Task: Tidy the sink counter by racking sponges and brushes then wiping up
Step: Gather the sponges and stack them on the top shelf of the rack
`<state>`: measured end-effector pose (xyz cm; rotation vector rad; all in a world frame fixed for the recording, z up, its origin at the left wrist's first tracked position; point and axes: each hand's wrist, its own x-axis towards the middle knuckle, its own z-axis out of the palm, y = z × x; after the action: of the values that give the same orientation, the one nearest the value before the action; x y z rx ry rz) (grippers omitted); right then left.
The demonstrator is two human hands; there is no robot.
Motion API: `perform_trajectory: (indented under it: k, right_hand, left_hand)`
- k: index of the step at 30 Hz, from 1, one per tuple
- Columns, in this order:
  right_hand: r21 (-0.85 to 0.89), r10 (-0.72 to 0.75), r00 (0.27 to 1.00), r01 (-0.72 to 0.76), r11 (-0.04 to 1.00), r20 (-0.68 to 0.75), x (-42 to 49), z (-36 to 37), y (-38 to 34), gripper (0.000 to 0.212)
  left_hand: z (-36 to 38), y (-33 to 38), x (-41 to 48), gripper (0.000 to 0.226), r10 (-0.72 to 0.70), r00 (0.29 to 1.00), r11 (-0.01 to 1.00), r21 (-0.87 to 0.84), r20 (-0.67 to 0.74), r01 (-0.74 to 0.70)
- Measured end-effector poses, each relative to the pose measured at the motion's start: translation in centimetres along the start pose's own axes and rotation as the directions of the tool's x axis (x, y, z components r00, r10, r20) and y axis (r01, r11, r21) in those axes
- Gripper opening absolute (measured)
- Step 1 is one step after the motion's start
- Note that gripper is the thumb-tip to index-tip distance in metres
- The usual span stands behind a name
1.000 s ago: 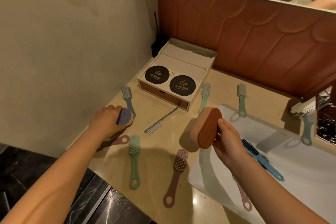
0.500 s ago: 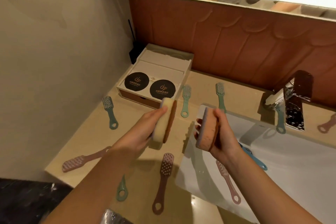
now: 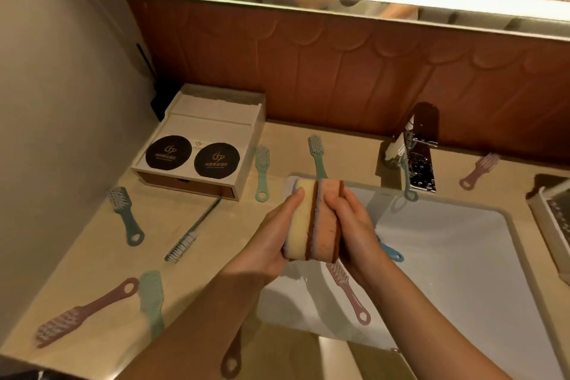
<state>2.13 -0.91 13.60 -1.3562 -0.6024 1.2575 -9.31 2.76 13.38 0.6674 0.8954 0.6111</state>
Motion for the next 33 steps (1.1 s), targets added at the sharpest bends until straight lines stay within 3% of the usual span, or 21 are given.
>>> perform_trajectory:
  k: [5,8,11,13,19,21,24,26,29,33]
  right_hand:
    - [-0.16,-0.06,0.998,0.057,0.985,-0.011,-0.7,-1.3,-0.2,0.035]
    - [-0.167,-0.086,0.996,0.078,0.983,-0.037,-0.8,-1.5,-0.2,0.034]
    - [-0.135,-0.062,0.997,0.068,0.989,0.044,-1.1,-2.0,-0.7,0.033]
    - [-0.206,-0.067,0.991,0.09,0.974,0.117,-1.3,-3.0,-1.7,0.031]
    - [-0.538,-0.021,0.955,0.185,0.822,0.295,-0.5,-4.8,-5.5,0.06]
    - [-0.648,0.045,0.921,0.237,0.724,0.387,-0.3,-4.7,-6.1,0.072]
    - [-0.687,0.072,0.898,0.278,0.672,0.434,-0.2,-4.9,-6.3,0.074]
    - [-0.645,0.031,0.891,0.304,0.701,0.454,-0.3,-5.1,-6.4,0.053]
    - [-0.581,-0.031,0.91,0.29,0.76,0.414,-0.3,-5.4,-6.3,0.021]
    - [-0.455,-0.038,0.978,0.129,0.881,0.204,-0.2,-6.3,-6.2,0.022]
  left_hand:
    - [1.3,0.1,-0.3,0.026,-0.01,0.998,0.998,0.063,0.064,0.006]
    - [1.8,0.1,-0.6,0.047,-0.03,0.99,0.991,0.136,0.135,0.012]
    - [2.0,0.2,-0.8,0.04,-0.021,0.989,0.971,0.239,0.146,-0.015]
    - [2.1,0.5,-0.7,0.037,0.009,0.994,0.945,0.323,0.11,-0.044]
    - [2.4,2.3,-0.7,0.064,-0.025,0.99,0.708,0.701,0.137,-0.079]
    - [2.9,2.8,-0.7,0.088,-0.087,0.979,0.611,0.786,0.184,-0.094]
    - [3.8,3.9,-0.9,0.095,-0.092,0.974,0.519,0.844,0.209,-0.132]
    - [3.8,4.1,-0.9,0.091,-0.104,0.967,0.579,0.805,0.233,-0.132]
    - [3.2,3.9,-0.9,0.088,-0.153,0.97,0.788,0.616,0.188,0.005]
    - [2.5,2.6,-0.9,0.061,-0.089,0.982,0.961,0.274,0.165,0.041]
